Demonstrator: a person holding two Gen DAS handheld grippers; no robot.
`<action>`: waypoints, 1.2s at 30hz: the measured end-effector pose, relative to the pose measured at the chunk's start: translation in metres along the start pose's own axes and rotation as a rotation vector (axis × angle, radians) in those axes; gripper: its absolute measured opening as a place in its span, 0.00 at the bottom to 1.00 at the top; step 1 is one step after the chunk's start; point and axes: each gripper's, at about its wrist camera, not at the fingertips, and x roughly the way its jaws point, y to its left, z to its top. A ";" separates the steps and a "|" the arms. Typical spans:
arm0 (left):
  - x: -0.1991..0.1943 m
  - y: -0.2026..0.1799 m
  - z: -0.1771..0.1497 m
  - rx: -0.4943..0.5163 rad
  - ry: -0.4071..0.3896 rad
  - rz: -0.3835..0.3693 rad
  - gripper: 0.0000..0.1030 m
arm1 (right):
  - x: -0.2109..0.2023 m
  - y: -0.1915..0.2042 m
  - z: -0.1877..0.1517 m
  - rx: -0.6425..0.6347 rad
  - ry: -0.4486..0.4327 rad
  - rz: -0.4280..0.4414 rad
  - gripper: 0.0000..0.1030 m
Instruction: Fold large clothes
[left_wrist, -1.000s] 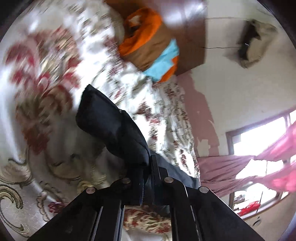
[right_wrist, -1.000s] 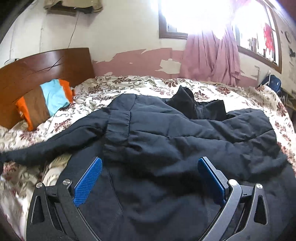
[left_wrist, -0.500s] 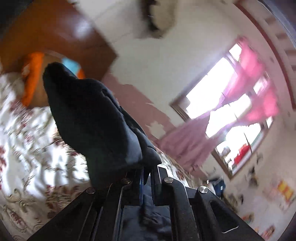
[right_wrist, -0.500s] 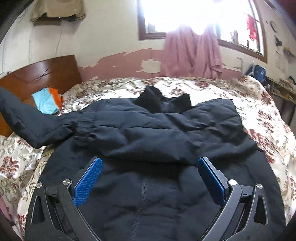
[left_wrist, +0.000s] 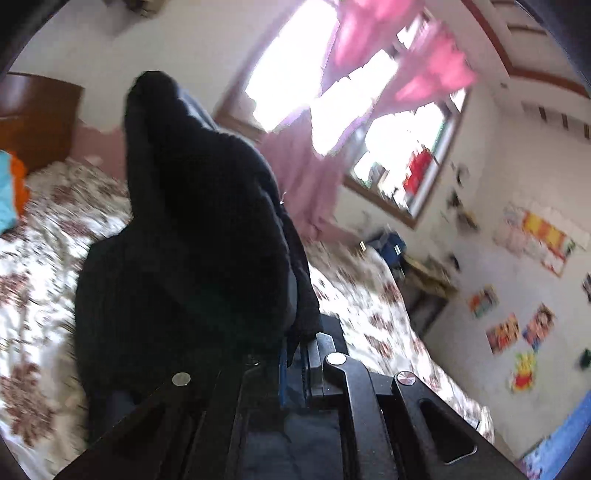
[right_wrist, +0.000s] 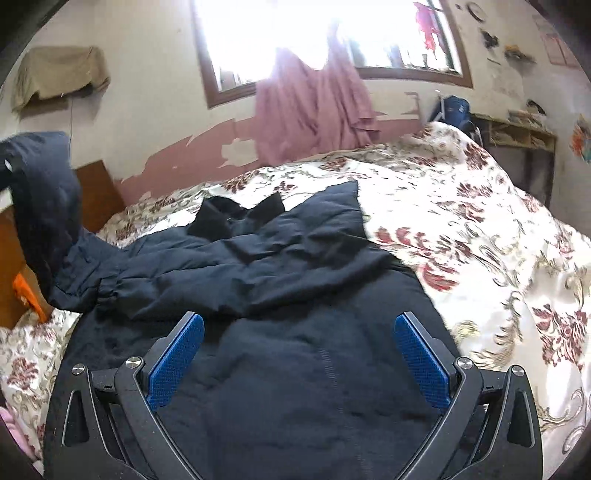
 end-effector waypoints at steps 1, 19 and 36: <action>0.013 -0.009 -0.009 0.013 0.036 -0.014 0.06 | -0.001 -0.012 0.000 0.022 -0.003 0.014 0.98; 0.134 -0.035 -0.165 0.143 0.548 0.070 0.20 | 0.036 -0.102 -0.027 0.273 0.165 0.281 0.98; 0.045 0.015 -0.164 -0.006 0.394 0.183 0.90 | 0.096 -0.044 -0.011 0.201 0.354 0.411 0.99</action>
